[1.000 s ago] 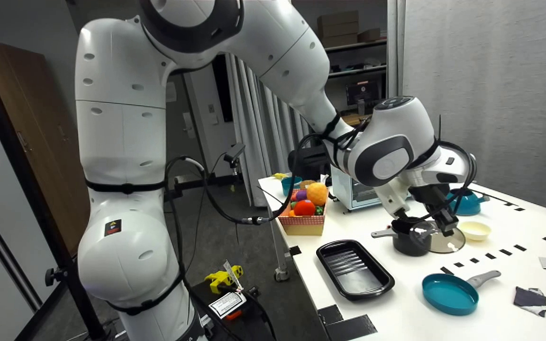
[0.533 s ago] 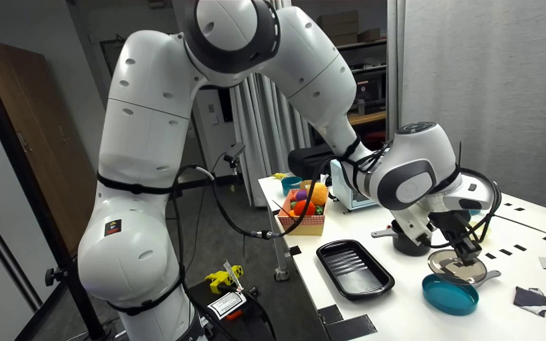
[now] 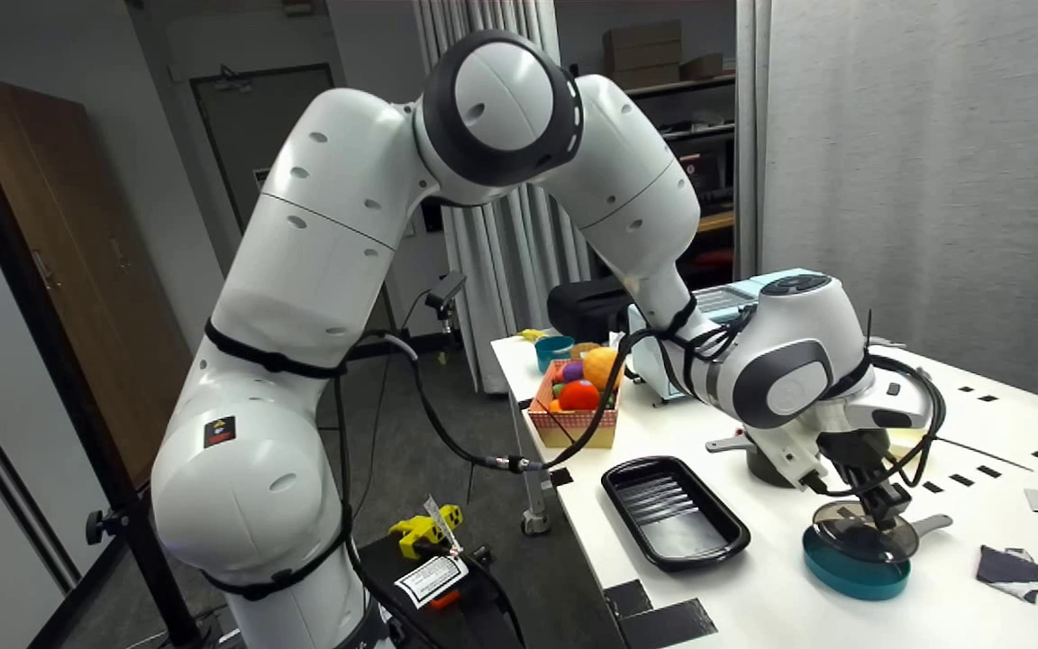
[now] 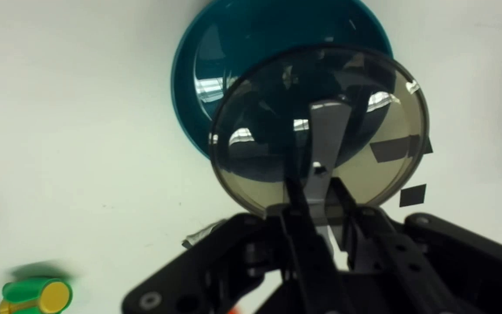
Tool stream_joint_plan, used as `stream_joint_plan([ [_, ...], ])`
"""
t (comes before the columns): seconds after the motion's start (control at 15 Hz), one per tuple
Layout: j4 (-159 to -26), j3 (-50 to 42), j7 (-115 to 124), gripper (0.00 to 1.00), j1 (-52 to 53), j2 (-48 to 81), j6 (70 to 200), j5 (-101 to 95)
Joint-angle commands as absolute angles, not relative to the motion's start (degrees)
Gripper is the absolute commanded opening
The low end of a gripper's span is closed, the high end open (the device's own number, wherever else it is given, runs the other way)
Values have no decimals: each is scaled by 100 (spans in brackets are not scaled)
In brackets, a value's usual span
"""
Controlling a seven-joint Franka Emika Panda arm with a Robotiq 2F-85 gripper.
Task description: Pick the lid on the tray and put it on the blue pan
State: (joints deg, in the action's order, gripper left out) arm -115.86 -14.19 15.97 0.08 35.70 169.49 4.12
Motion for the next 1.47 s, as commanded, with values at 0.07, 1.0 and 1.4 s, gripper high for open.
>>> stream_joint_plan([
  [0.07,-11413,-1505,1614,5,76,3743,16856,378],
  [1.0,-12263,-1167,1334,5,-70,2871,17088,396],
  [1.4,-12465,-1397,1293,5,-140,2823,17148,319],
])
